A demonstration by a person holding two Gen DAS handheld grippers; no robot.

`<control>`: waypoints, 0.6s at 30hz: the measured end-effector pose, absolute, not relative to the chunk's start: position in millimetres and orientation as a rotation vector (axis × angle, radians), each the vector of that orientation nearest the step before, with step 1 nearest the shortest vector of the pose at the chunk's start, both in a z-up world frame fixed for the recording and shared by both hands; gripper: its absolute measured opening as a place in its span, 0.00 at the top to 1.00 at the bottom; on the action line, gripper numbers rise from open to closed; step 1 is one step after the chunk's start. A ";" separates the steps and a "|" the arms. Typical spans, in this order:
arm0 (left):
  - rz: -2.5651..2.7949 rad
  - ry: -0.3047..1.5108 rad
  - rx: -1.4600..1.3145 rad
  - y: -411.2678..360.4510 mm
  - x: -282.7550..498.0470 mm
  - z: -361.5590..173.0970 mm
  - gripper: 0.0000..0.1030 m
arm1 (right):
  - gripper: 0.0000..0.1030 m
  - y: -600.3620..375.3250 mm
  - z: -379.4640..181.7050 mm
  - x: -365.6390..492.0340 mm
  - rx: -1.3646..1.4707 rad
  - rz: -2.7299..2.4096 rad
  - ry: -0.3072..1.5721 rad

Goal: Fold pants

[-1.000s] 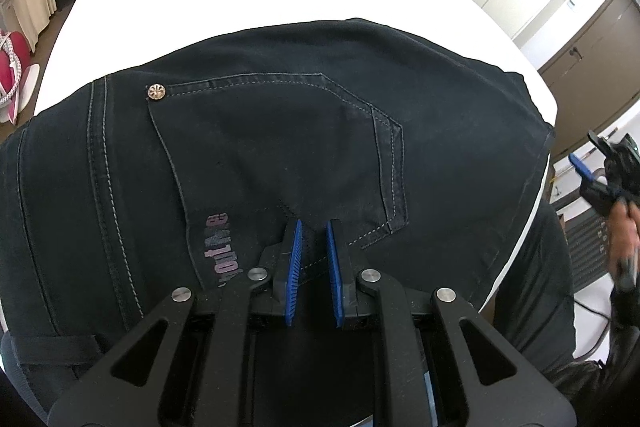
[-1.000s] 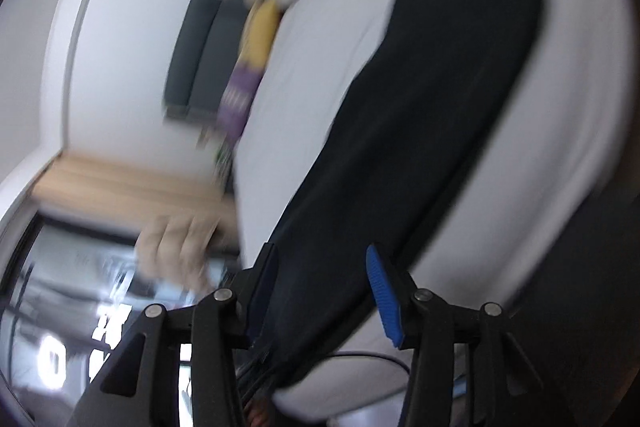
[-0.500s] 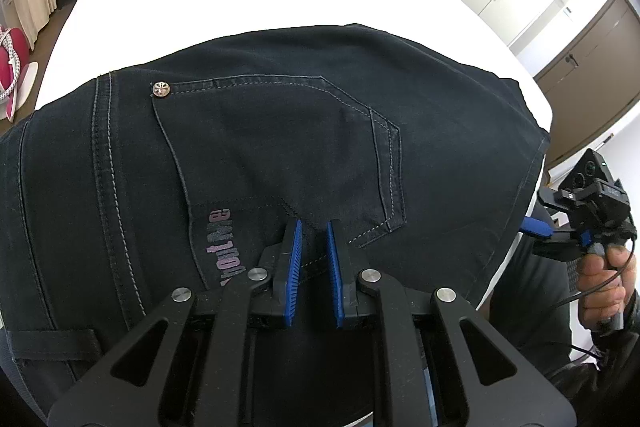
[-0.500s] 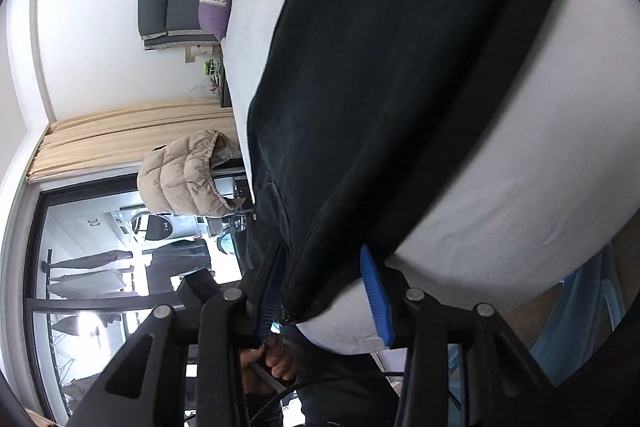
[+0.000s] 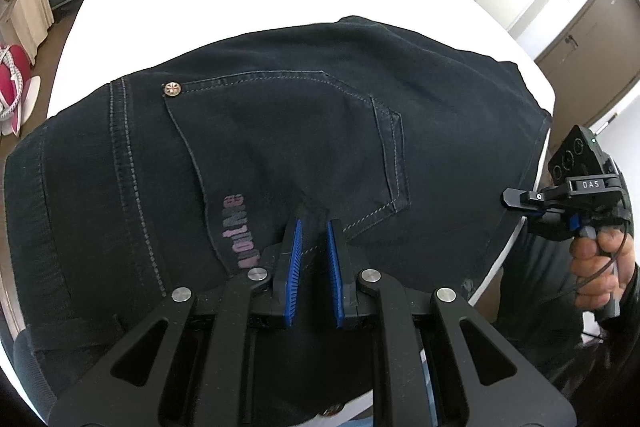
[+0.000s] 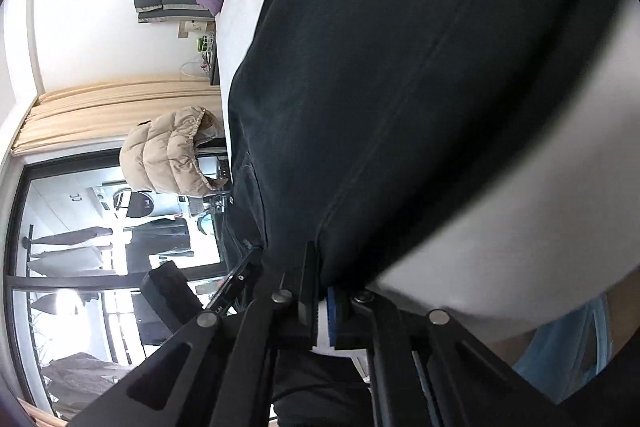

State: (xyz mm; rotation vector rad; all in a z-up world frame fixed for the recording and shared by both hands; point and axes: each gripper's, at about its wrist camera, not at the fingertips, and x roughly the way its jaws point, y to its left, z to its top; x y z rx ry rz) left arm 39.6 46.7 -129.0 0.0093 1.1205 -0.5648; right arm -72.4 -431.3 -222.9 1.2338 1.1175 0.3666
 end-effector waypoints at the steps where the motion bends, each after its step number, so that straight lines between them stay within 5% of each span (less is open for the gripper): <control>1: -0.571 1.121 0.011 49.2 37.7 -128.6 0.88 | 0.98 -428.7 -222.8 -71.4 1.230 0.365 1.117; 6: -0.585 1.128 -0.014 58.0 34.8 -127.2 0.88 | 0.99 -427.6 -223.8 -68.4 1.194 0.382 1.105; 10: -0.576 1.125 -0.008 61.1 32.8 -126.3 0.88 | 0.81 -438.7 -218.8 -63.2 1.243 0.407 1.059; 14: -0.578 1.128 -0.011 58.1 33.7 -125.0 0.88 | 0.79 -483.6 -215.0 -71.2 1.322 0.284 0.918; 16: -0.576 1.128 -0.009 56.2 34.2 -125.3 0.88 | 0.99 -498.7 -219.2 -76.2 1.338 0.235 0.899; 18: -0.576 1.129 -0.009 55.2 34.6 -125.3 0.88 | 1.00 -507.6 -224.6 -80.9 1.341 0.194 0.917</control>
